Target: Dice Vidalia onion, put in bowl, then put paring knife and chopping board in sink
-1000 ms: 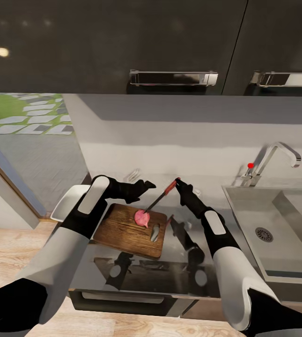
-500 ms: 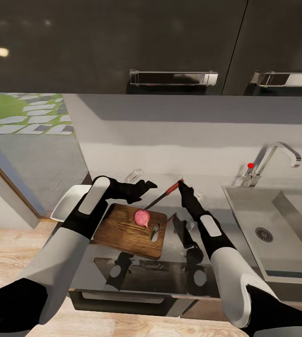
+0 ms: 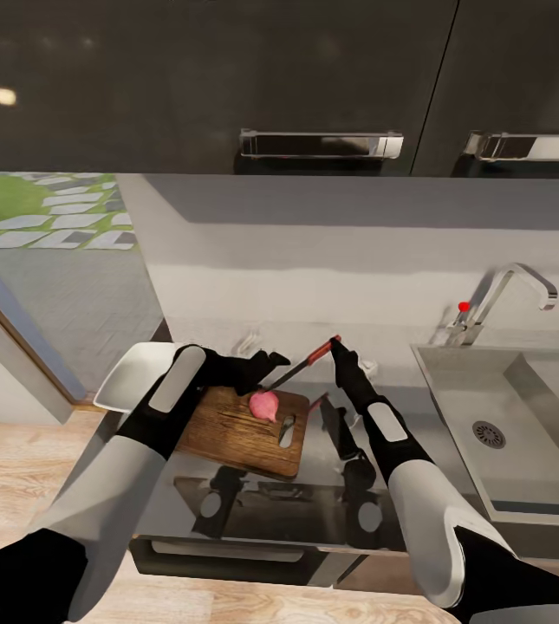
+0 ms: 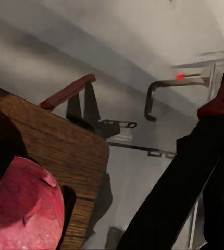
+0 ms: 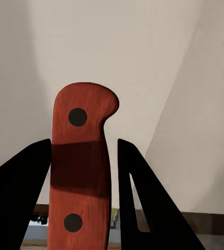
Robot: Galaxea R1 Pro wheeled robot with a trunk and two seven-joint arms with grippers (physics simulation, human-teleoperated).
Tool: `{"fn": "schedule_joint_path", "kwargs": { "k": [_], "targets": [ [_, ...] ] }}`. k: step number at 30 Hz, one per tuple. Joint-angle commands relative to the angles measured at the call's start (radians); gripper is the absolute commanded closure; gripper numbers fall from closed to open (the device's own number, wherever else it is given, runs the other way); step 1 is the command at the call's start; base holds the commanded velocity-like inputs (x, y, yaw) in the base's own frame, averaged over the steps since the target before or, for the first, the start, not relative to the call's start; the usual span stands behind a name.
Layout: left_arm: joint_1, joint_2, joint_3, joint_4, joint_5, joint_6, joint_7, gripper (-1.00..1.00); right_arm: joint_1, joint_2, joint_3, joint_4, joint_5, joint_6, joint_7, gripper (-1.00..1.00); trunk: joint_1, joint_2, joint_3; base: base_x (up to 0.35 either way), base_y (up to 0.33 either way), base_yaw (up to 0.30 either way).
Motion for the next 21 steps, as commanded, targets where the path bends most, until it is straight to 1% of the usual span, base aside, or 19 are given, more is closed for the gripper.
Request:
{"fn": "schedule_joint_path", "kwargs": {
  "k": [1,4,12,17,21],
  "targets": [
    [0.003,0.001,-0.001,0.006,0.008,-0.002,-0.001,-1.00,-0.001,0.001,-0.006,0.000,-0.008,0.009,0.003,1.00,0.001,-0.002,-0.002,0.000,0.000,0.000],
    [0.009,0.002,-0.001,0.014,0.007,-0.015,-0.015,-1.00,-0.001,0.001,-0.006,0.000,-0.008,0.009,0.003,1.00,0.001,-0.002,-0.002,0.000,0.000,0.000],
    [0.013,0.003,-0.002,0.016,0.006,-0.024,-0.022,-1.00,0.000,0.001,-0.006,0.022,-0.007,0.003,0.003,1.00,0.001,-0.002,-0.002,0.000,0.000,0.000],
    [0.014,0.004,-0.002,0.016,0.007,-0.025,-0.023,-1.00,0.000,0.001,-0.005,0.040,-0.005,-0.043,0.004,1.00,0.001,-0.002,-0.002,0.000,0.000,0.000],
    [0.014,0.005,-0.002,0.014,0.007,-0.024,-0.022,-1.00,0.001,0.001,-0.004,0.045,-0.002,-0.056,0.004,1.00,0.001,-0.002,-0.002,0.000,0.000,0.000]
  ]
}}
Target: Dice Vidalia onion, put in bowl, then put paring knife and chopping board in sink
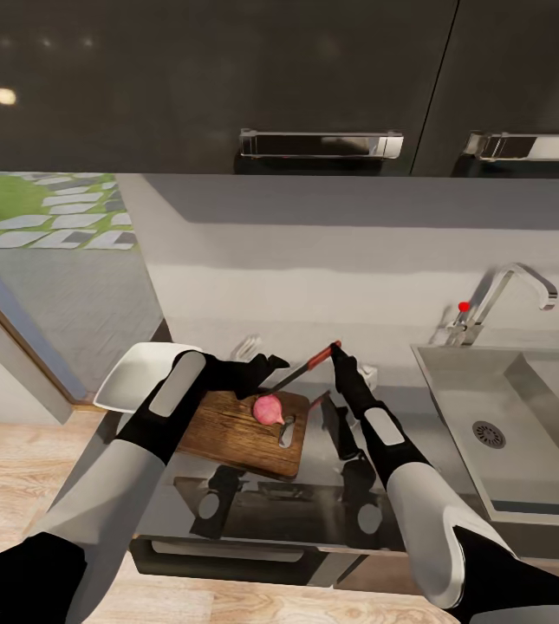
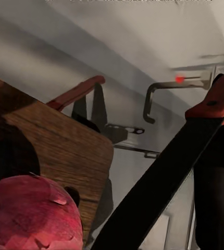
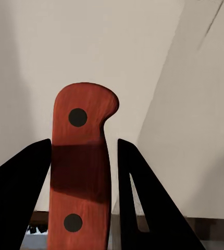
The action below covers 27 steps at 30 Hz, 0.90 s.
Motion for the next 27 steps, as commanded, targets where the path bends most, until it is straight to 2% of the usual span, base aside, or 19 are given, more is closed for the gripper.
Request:
{"fn": "schedule_joint_path", "kwargs": {
  "k": [1,7,13,14,27],
  "targets": [
    [-0.001,0.000,0.000,-0.002,0.010,0.000,0.011,-1.00,-0.001,0.001,-0.006,0.001,-0.009,0.009,0.004,1.00,0.001,-0.002,-0.002,0.000,0.000,0.000],
    [-0.001,0.001,0.001,-0.008,0.011,0.000,0.011,-1.00,0.001,0.001,-0.006,0.008,-0.006,-0.009,0.004,1.00,0.001,-0.002,-0.002,0.000,0.000,0.000],
    [-0.001,0.001,0.001,-0.011,0.011,0.000,0.012,-1.00,0.002,0.001,-0.005,0.029,-0.003,-0.069,0.004,1.00,0.001,-0.002,-0.002,0.000,0.000,0.000],
    [-0.002,0.000,0.001,-0.013,0.012,0.002,0.010,-1.00,0.004,0.001,0.043,0.030,0.016,-0.079,0.003,1.00,0.001,-0.002,-0.002,0.000,0.000,0.000],
    [-0.003,-0.001,0.001,-0.014,0.012,0.002,0.010,-1.00,0.003,0.001,0.044,0.021,0.016,-0.072,0.007,1.00,0.001,-0.002,-0.002,0.000,0.000,0.000]
  ]
}}
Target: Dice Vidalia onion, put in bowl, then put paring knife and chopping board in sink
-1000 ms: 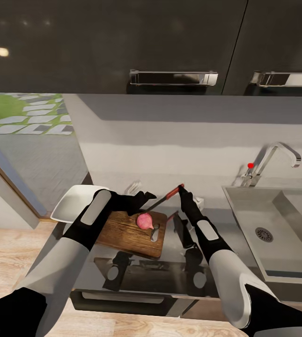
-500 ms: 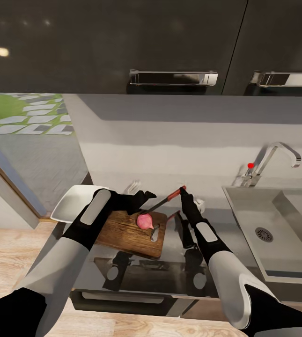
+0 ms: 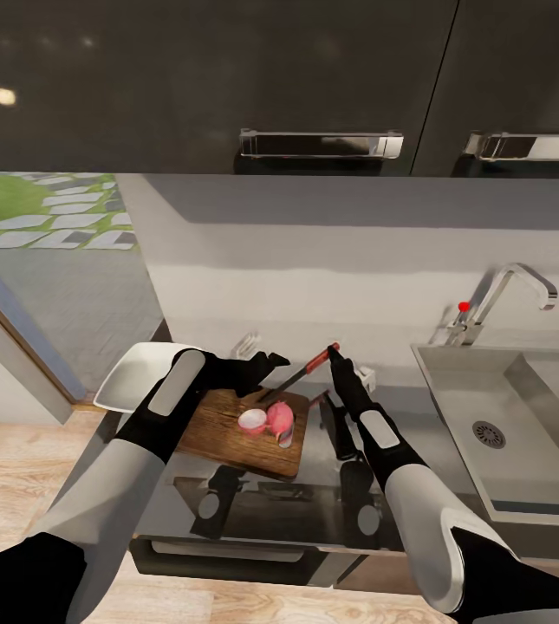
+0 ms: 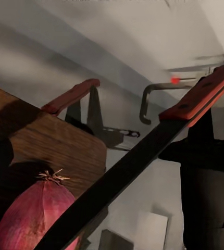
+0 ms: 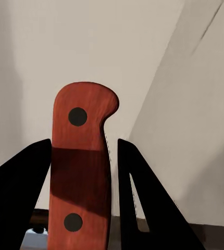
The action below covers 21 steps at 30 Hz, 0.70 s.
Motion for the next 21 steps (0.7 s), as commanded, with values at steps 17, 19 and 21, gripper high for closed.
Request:
{"fn": "schedule_joint_path", "kwargs": {
  "k": [17,19,21],
  "targets": [
    [0.040,0.001,-0.003,-0.255,0.011,0.005,0.036,-1.00,0.101,0.001,-0.004,-0.225,-0.009,0.267,0.064,1.00,0.001,-0.002,-0.002,0.000,0.000,0.000],
    [0.061,0.000,-0.004,-0.305,0.011,0.005,0.060,-1.00,0.115,0.001,-0.003,-0.229,-0.008,0.272,0.069,1.00,0.001,-0.002,-0.002,0.000,0.000,0.000],
    [0.086,-0.002,-0.005,-0.364,0.011,0.004,0.094,-1.00,0.124,0.001,-0.001,-0.230,-0.004,0.274,0.082,1.00,0.001,-0.002,-0.002,0.000,0.000,0.000]
  ]
}}
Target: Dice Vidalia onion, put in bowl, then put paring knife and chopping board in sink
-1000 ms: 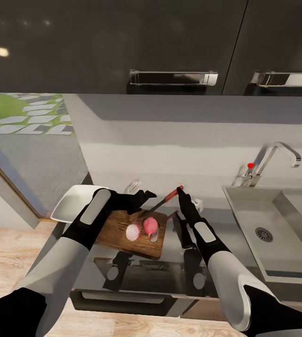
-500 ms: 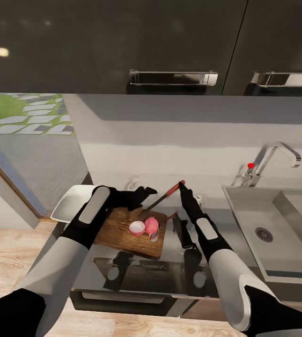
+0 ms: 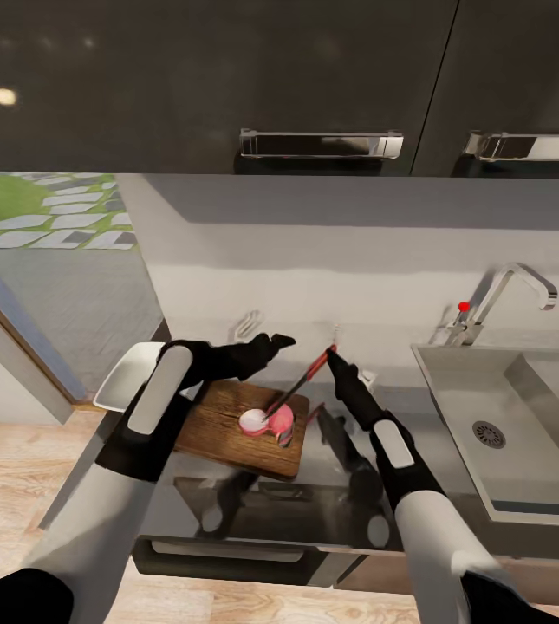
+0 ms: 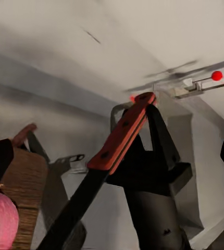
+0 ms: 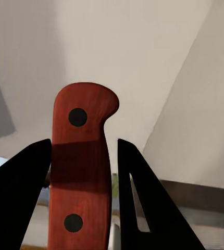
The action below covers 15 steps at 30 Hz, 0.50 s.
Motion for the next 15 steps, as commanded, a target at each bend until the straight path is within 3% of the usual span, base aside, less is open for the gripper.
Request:
{"fn": "schedule_joint_path", "kwargs": {
  "k": [1,4,8,10,12,15],
  "targets": [
    [0.010,-0.001,0.000,-0.025,0.010,0.000,0.023,-1.00,0.001,0.001,-0.003,0.000,-0.004,0.009,0.008,1.00,0.001,-0.002,-0.002,0.000,0.000,0.000],
    [0.067,-0.005,-0.024,-0.141,0.009,-0.001,0.067,-1.00,0.007,-0.006,0.019,-0.002,0.026,0.014,0.037,1.00,0.001,-0.002,-0.002,0.000,0.000,0.000],
    [0.106,-0.008,-0.078,-0.200,0.008,-0.004,0.084,-1.00,0.009,-0.053,0.059,-0.007,0.052,0.074,0.071,1.00,0.001,-0.002,-0.002,0.000,0.000,0.000],
    [0.114,-0.010,-0.099,-0.211,0.010,-0.007,0.087,-1.00,0.010,-0.091,0.075,-0.047,0.058,0.157,0.091,1.00,0.001,-0.002,-0.002,0.000,0.000,0.000],
    [0.117,-0.014,-0.104,-0.212,0.013,-0.010,0.088,-1.00,0.011,-0.111,0.079,-0.078,0.059,0.203,0.097,1.00,0.001,-0.002,-0.002,0.000,0.000,0.000],
    [0.123,-0.042,-0.144,-0.191,0.018,-0.047,0.088,-1.00,0.026,-0.184,0.080,-0.167,0.056,0.335,0.106,1.00,0.001,-0.002,-0.002,0.000,0.000,0.000]
  ]
}}
